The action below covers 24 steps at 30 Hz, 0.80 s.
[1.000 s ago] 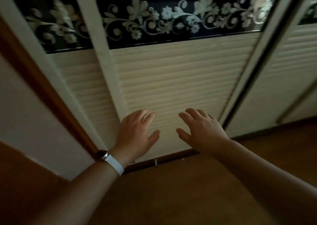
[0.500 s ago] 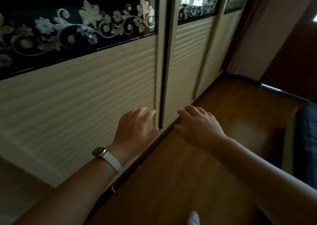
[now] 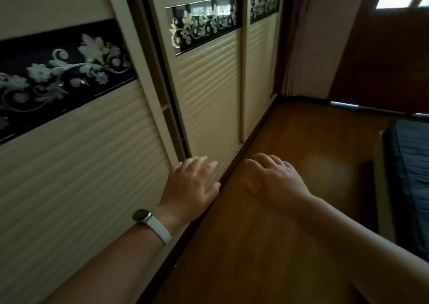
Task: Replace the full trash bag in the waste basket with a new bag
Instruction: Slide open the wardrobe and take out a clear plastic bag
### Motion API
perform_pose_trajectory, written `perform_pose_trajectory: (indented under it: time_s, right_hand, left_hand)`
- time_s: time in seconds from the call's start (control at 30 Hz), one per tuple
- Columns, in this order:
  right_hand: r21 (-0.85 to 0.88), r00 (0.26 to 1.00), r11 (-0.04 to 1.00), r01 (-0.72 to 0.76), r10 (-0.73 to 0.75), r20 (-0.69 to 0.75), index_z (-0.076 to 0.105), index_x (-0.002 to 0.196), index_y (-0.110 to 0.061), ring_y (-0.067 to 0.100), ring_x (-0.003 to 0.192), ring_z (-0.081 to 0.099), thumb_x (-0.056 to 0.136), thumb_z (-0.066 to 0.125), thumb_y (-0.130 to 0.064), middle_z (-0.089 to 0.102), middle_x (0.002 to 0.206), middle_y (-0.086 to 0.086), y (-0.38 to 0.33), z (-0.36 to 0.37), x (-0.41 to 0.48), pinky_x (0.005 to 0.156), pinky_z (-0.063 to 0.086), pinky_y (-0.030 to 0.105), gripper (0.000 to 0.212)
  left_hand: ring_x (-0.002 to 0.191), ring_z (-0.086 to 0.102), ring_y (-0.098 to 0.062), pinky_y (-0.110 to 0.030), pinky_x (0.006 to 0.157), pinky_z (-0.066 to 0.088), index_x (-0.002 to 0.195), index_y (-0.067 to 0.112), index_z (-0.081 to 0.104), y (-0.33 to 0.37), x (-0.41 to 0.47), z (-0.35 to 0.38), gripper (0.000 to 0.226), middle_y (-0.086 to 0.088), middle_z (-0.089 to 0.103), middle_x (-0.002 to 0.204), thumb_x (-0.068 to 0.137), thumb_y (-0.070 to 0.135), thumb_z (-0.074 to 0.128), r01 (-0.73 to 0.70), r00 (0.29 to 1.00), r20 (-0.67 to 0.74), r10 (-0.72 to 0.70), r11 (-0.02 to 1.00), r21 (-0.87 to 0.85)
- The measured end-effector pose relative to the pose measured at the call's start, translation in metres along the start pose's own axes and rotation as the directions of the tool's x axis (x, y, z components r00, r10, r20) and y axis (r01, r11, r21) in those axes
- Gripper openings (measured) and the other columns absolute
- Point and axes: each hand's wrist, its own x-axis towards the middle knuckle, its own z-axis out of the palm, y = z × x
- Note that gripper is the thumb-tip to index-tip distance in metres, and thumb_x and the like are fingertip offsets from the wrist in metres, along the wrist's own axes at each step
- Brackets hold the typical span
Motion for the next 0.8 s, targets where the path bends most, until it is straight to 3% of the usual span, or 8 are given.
perform_pose_trajectory:
  time_s: [0.07,0.17,0.33,0.8]
  right_hand:
    - [-0.013,1.000,1.000,-0.014,0.013,-0.021,0.036,0.142,-0.031,0.021,0.137,0.034,0.087,0.023,-0.066,0.038,0.147,-0.004,0.037,-0.009,0.010,0.108,0.035,0.041,0.066]
    - [-0.018,0.997,0.999,-0.051,0.049,-0.057,0.036,0.143,-0.032,0.022,0.138,0.032,0.092,0.034,-0.062,0.037,0.148,-0.003,0.087,-0.022,0.024,0.109,0.033,0.041,0.059]
    - [-0.023,0.991,0.996,-0.090,0.088,-0.099,0.039,0.140,-0.032,0.022,0.136,0.035,0.092,0.036,-0.062,0.041,0.146,-0.003,0.145,-0.037,0.042,0.106,0.034,0.041,0.056]
    - [-0.044,0.976,0.981,-0.188,0.181,-0.121,0.038,0.137,-0.034,0.022,0.136,0.035,0.092,0.033,-0.062,0.040,0.146,-0.004,0.246,-0.043,0.134,0.105,0.034,0.042,0.053]
  left_hand:
    - [0.134,0.042,-0.024,-0.046,0.107,0.033,0.139,0.025,0.046,0.023,0.037,0.006,0.058,-0.005,0.050,0.143,0.092,0.056,0.031,-0.026,1.000,-0.018,0.026,1.000,-0.006]
    - [0.134,0.042,-0.024,-0.047,0.109,0.032,0.139,0.026,0.046,0.055,0.084,0.016,0.058,-0.005,0.050,0.143,0.093,0.056,0.030,-0.067,0.997,-0.034,0.067,0.998,-0.005]
    - [0.135,0.040,-0.023,-0.048,0.109,0.032,0.139,0.028,0.044,0.089,0.142,0.028,0.058,-0.003,0.048,0.144,0.093,0.058,0.029,-0.106,0.994,-0.042,0.105,0.994,-0.027]
    - [0.132,0.043,-0.023,-0.048,0.107,0.033,0.137,0.027,0.048,0.091,0.300,0.072,0.056,-0.003,0.051,0.141,0.091,0.057,0.035,-0.212,0.976,-0.077,0.206,0.972,-0.097]
